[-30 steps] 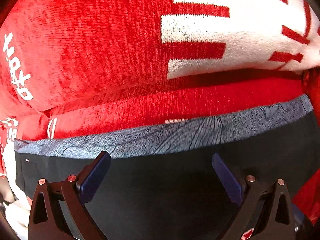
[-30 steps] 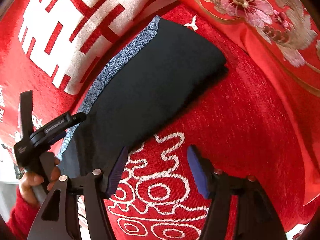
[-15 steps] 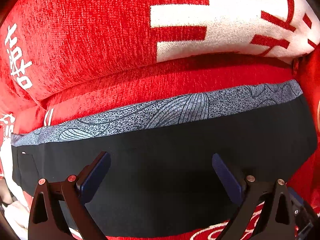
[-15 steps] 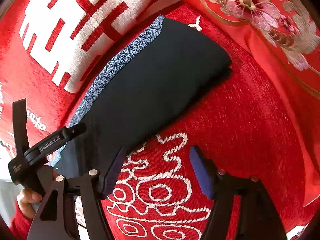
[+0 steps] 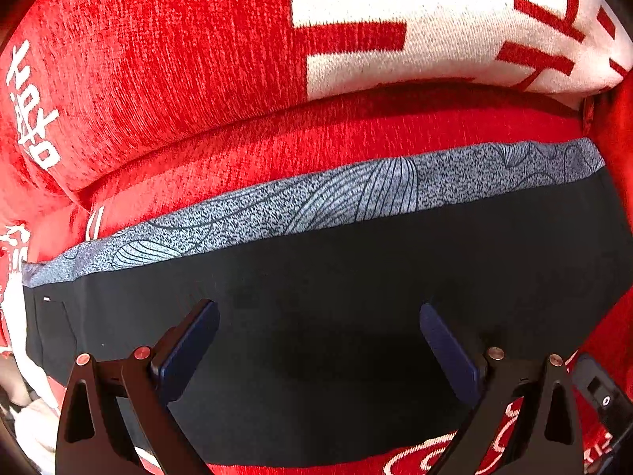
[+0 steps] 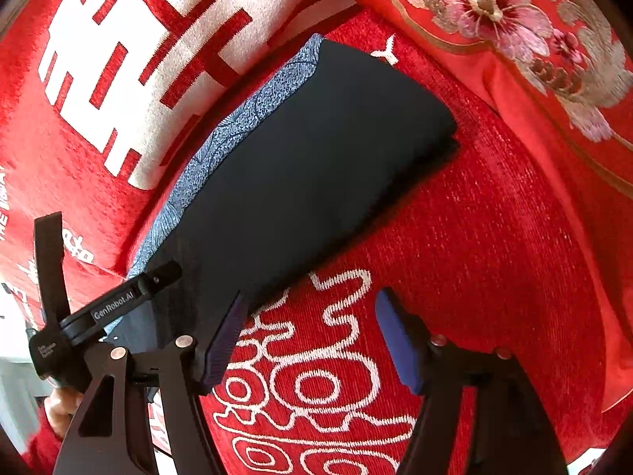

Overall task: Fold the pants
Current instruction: 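Release the trousers and smooth the folded stack with both grippers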

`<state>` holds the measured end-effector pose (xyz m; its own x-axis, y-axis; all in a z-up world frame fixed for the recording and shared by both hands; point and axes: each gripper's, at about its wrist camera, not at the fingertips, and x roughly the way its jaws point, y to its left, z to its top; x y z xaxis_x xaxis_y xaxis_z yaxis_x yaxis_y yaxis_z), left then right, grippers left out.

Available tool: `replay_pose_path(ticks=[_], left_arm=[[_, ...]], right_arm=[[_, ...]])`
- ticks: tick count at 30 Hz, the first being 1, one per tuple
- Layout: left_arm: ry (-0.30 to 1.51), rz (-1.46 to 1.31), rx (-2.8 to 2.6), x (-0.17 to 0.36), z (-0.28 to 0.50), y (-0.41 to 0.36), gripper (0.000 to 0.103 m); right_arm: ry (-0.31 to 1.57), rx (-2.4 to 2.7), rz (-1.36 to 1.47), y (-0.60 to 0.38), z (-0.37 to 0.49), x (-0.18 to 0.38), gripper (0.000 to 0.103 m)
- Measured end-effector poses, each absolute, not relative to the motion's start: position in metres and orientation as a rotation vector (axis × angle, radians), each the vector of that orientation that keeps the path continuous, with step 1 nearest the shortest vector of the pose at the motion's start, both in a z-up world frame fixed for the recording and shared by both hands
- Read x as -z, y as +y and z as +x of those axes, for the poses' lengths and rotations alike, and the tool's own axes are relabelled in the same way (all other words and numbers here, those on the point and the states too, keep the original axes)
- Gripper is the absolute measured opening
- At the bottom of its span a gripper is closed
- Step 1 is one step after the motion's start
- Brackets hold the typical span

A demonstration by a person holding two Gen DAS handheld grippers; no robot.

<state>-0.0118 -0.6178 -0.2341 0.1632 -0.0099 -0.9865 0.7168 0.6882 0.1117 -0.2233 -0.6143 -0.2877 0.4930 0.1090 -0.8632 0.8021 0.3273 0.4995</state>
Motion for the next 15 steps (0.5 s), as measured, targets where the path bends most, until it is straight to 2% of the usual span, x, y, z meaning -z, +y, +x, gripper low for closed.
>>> replay_pose_path(ticks=[11,15], left_arm=[[1.325,0.674,0.574,0.242,-0.016,-0.609,0.102],[1.354,0.590,0.606,0.238,-0.013,-0.598,0.102]], right_arm=[[0.927,0.552,1.199,-0.617,-0.232,0.288,0.071],[0.794,0.506,1.291,-0.621,-0.249,0.292,0.071]])
